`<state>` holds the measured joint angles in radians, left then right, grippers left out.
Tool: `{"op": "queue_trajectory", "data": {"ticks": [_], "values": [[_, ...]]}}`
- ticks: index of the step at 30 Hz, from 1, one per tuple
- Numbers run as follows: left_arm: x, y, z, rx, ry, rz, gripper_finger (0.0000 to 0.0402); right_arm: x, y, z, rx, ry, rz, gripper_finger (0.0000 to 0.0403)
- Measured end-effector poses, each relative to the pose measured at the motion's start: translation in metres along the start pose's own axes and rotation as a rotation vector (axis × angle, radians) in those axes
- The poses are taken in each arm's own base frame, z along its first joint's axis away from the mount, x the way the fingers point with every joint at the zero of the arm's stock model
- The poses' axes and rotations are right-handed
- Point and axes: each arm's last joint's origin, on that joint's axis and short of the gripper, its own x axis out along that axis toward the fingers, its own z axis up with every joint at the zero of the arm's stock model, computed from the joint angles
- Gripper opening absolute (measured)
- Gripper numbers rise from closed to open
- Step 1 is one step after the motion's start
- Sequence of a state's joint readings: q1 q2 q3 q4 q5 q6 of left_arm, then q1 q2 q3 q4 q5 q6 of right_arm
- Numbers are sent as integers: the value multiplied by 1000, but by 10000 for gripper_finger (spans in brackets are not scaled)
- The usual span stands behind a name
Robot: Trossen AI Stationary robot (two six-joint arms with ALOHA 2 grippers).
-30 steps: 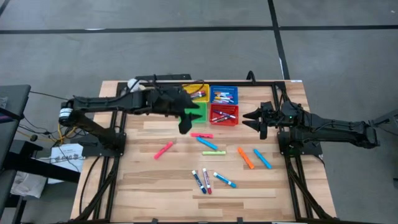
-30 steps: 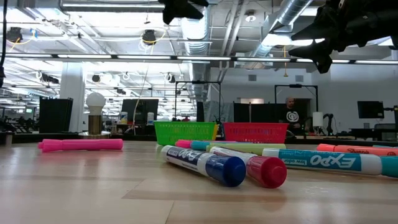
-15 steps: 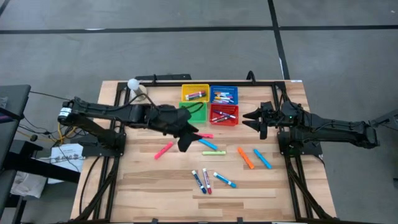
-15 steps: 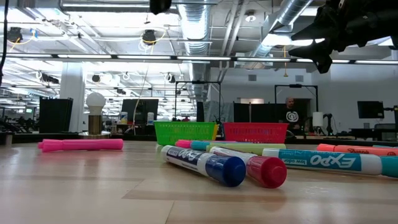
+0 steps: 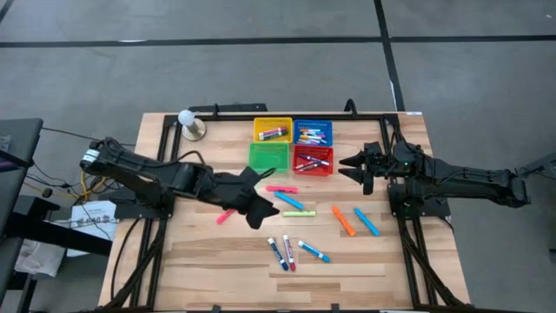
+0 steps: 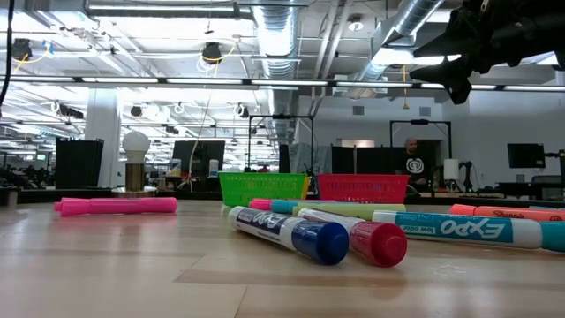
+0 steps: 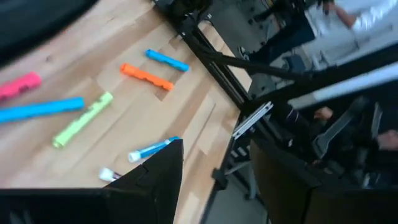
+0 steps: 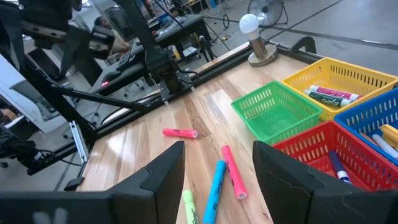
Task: Pick & Place Markers
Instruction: Put the large dark blue marker pen into the yellow bin
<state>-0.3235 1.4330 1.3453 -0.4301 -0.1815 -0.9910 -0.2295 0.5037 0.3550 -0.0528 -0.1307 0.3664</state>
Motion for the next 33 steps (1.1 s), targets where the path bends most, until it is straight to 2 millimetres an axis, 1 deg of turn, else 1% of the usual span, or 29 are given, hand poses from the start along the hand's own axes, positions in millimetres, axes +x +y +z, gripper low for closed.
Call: {"op": "queue_trajectory", "data": {"ticks": [3,7,11,16,22,30,33], "values": [[-2,-4,-6,-84,-25,11,186,0,0,0,0,0,0,178],[1,-7,-15,-176,-49,33,186,0,0,0,0,0,0,178],[13,-8,-25,-266,-26,52,186,0,0,0,0,-1,0,178],[26,-6,-34,-257,44,63,186,0,0,0,0,-1,-1,178],[25,-7,-33,-138,63,45,186,0,0,0,0,0,0,178],[24,-15,-24,-178,-34,-38,186,0,0,0,0,-1,-1,178],[24,-15,-24,-244,-41,-34,186,0,0,0,0,-1,-1,178]]}}
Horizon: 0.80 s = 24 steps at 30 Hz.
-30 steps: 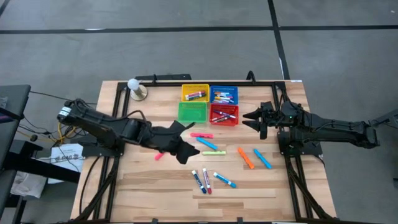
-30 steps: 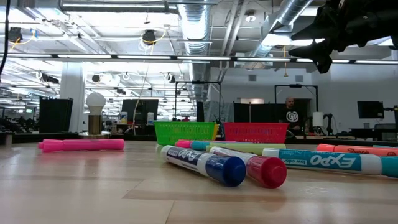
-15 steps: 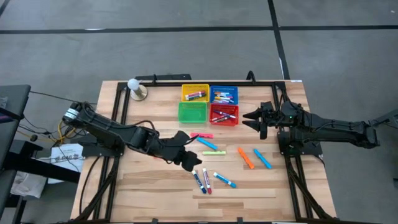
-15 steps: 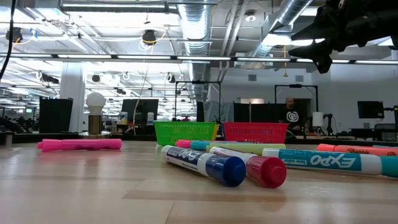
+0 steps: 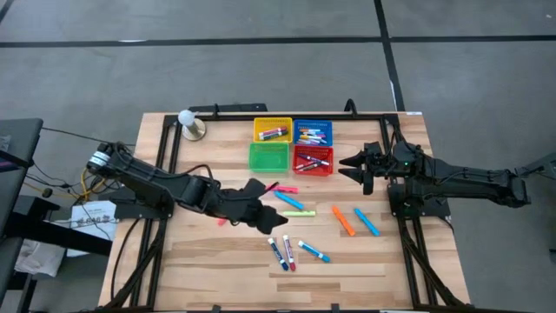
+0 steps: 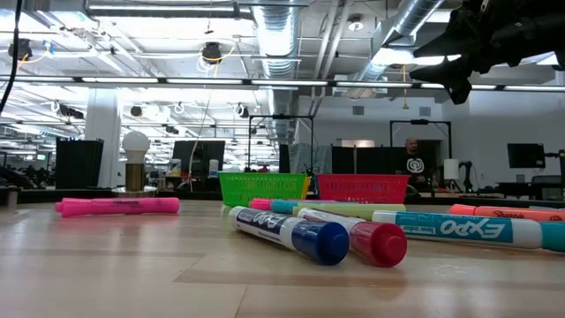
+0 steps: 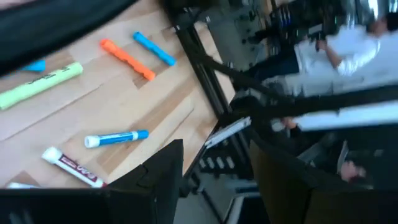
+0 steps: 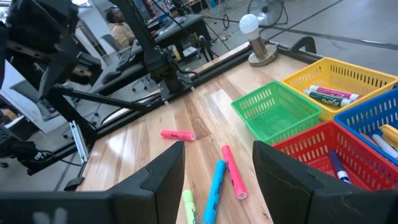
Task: Pick & Place Markers
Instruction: Put the large dark blue marker pen into the yellow bin
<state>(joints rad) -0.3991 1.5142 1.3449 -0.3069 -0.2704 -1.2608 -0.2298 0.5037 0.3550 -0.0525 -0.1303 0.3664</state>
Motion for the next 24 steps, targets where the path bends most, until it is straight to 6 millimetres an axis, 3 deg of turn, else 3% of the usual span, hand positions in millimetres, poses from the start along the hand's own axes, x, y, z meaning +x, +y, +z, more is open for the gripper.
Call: {"op": "queue_trajectory", "data": {"ticks": [7,13,24], "values": [[24,9,-22,-185,-13,73,186,0,0,0,0,0,0,178],[63,32,-47,-353,0,195,186,0,0,0,0,0,0,178],[109,71,-91,-519,43,377,186,0,0,0,0,0,0,178]]}}
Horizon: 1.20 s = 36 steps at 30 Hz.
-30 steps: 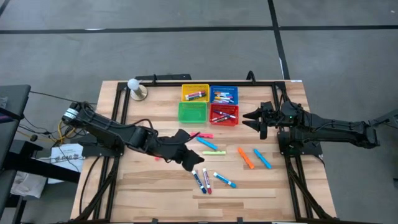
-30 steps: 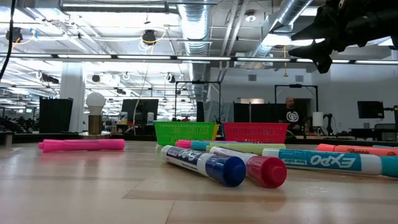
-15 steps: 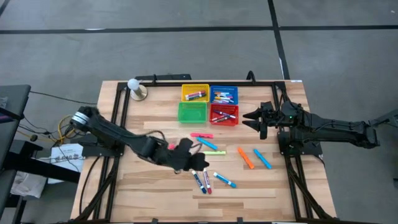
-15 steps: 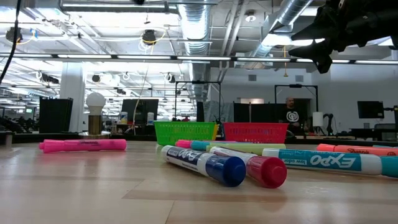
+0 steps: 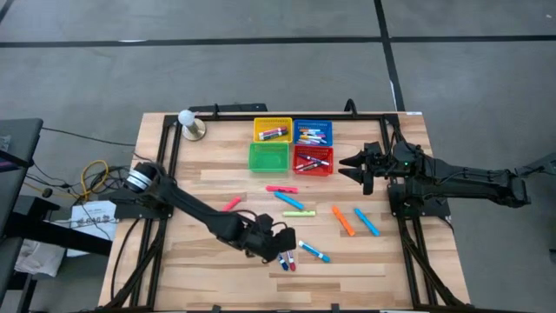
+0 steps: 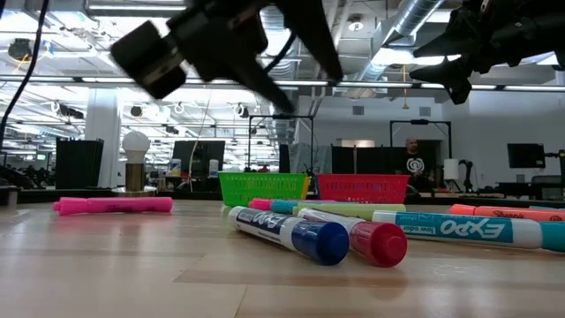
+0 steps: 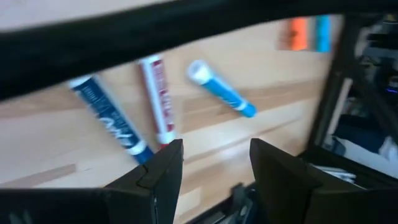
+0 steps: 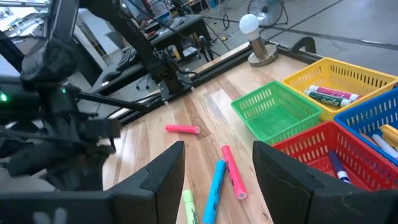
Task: Pick & Place Markers
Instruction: Put the large dark blue marker pen into the yellow bin
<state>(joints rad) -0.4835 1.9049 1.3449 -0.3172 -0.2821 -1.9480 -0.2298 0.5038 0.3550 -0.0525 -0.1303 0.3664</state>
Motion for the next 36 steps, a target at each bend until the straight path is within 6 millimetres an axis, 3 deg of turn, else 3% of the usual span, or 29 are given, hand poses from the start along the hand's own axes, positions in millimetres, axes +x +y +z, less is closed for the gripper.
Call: {"op": "queue_trajectory", "data": {"ticks": [5,13,21,36], "values": [[11,9,-4,-42,9,44,186,0,0,0,0,0,0,178],[7,21,-3,-81,0,175,186,0,0,0,0,0,0,178],[7,23,1,-106,-1,221,186,0,0,0,-8,0,0,178],[25,33,2,-166,24,292,186,0,0,0,-9,0,0,178]]}}
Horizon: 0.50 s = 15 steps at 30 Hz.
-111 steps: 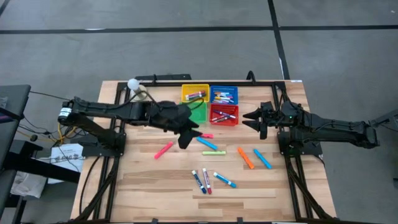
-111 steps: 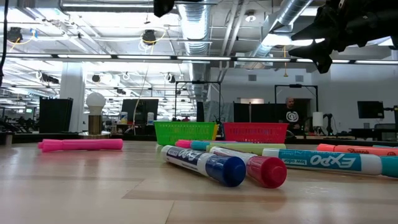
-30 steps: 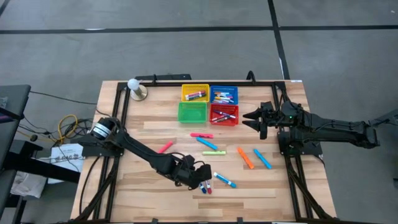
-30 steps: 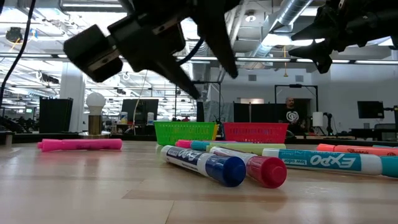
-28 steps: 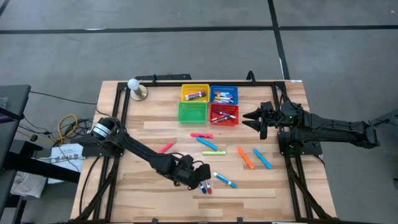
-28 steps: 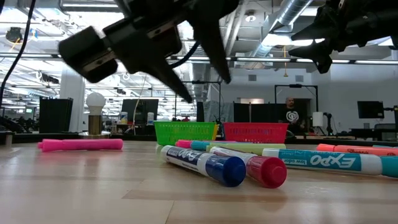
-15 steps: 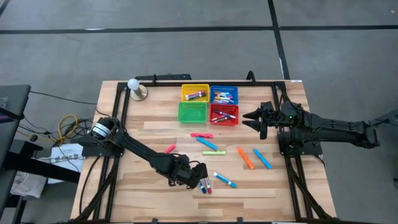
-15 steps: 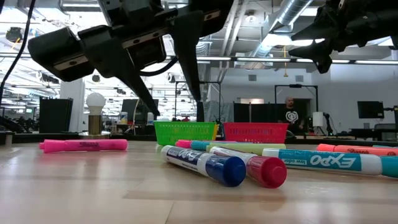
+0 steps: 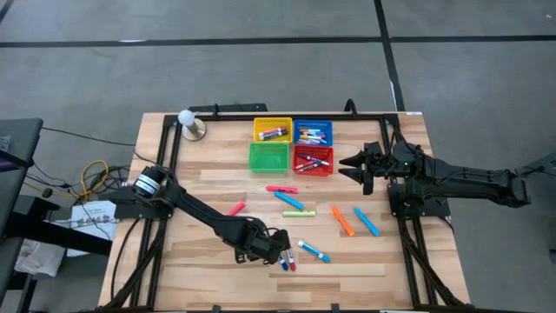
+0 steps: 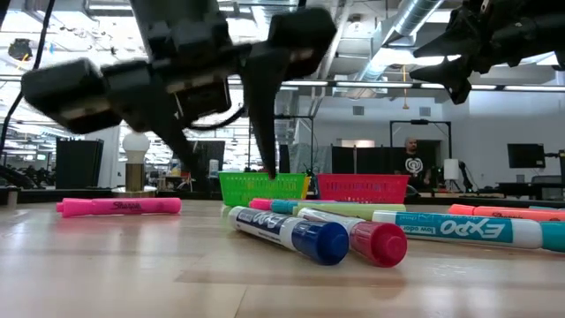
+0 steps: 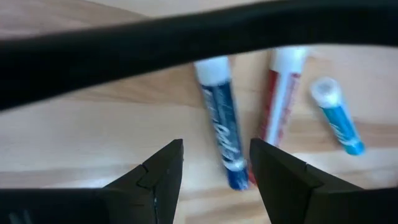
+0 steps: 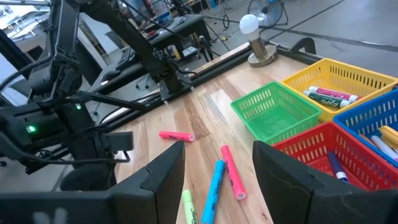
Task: Pick & Place Markers
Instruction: Put the large dark blue marker pen into the yellow bin
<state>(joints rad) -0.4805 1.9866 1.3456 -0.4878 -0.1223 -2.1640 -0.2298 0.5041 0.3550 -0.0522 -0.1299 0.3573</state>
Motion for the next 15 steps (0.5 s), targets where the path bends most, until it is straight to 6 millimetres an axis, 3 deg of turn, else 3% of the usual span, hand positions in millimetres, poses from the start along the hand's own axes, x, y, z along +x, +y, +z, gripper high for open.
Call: {"op": "queue_trajectory", "data": {"ticks": [7,15], "values": [[16,6,1,-16,14,64,186,0,0,0,0,-1,0,178],[13,2,-1,-20,28,41,186,0,0,0,0,-1,0,178]]}}
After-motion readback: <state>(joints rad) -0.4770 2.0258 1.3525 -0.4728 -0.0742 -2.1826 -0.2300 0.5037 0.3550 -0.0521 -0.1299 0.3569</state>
